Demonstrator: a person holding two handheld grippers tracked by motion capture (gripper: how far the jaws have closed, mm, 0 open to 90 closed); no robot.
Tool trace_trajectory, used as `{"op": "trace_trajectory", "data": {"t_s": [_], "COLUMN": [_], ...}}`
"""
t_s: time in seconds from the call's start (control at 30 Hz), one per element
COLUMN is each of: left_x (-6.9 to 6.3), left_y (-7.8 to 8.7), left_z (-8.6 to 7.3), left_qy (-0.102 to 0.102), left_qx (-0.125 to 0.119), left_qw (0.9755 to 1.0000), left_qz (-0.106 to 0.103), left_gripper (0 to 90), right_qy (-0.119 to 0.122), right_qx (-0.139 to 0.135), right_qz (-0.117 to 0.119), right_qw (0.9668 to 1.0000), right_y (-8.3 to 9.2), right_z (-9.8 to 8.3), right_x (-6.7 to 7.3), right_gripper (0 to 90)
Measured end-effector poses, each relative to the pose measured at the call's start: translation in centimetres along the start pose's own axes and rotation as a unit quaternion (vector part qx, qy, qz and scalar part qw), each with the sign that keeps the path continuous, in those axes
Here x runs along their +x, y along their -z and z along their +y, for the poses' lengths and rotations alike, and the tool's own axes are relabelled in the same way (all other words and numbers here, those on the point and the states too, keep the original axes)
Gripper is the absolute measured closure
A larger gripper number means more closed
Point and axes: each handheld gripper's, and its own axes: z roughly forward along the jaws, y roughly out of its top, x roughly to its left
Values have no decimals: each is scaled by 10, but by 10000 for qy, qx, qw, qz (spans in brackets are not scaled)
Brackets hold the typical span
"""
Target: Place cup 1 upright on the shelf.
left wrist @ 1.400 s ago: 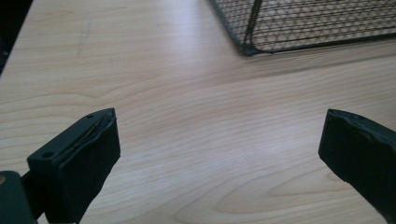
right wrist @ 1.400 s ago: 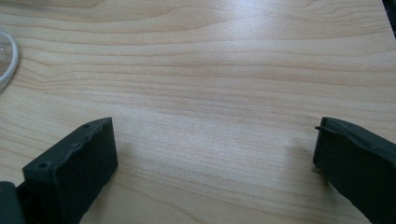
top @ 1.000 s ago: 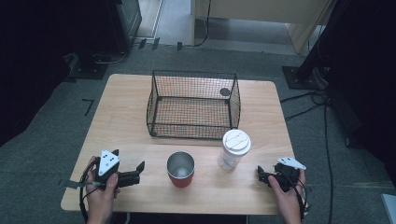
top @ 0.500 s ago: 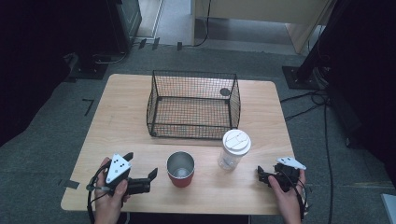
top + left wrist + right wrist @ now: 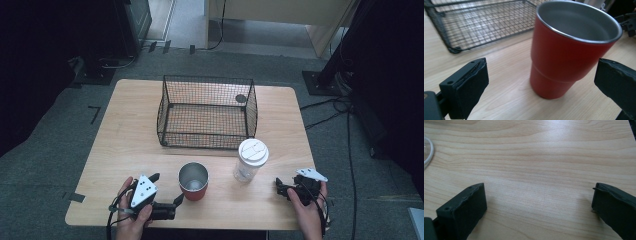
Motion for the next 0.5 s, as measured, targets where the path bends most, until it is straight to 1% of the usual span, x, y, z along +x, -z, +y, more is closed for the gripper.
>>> {"op": "trace_trajectory", "data": {"t_s": [0.07, 0.1, 0.23, 0.33, 0.37, 0.5], "left_x": [-4, -4, -7, -11, -14, -18], "left_y": [-8, -8, -17, -22, -25, -28], "left_z": [-1, -1, -3, -3, -2, 1], "left_qy": [-11, -11, 8, 3, 13, -12], "left_qx": [68, 68, 67, 70, 110, 73], "left_qw": [10000, 10000, 9999, 9999, 9999, 9999], "left_qz": [-3, -3, -87, -77, -74, -110], "left_gripper": [0, 0, 0, 0, 0, 0], "right_qy": [-1, -1, 1, 5, 5, 5], "right_qx": [-1, -1, 1, -1, -1, -1], "right_qz": [0, 0, 2, 1, 0, 1], "right_qw": [10000, 10000, 10000, 10000, 10000, 10000], "right_y": [0, 0, 0, 0, 0, 0], "right_z": [0, 0, 0, 0, 0, 0], "right_x": [0, 0, 0, 0, 0, 0], "right_gripper": [0, 0, 0, 0, 0, 0]}}
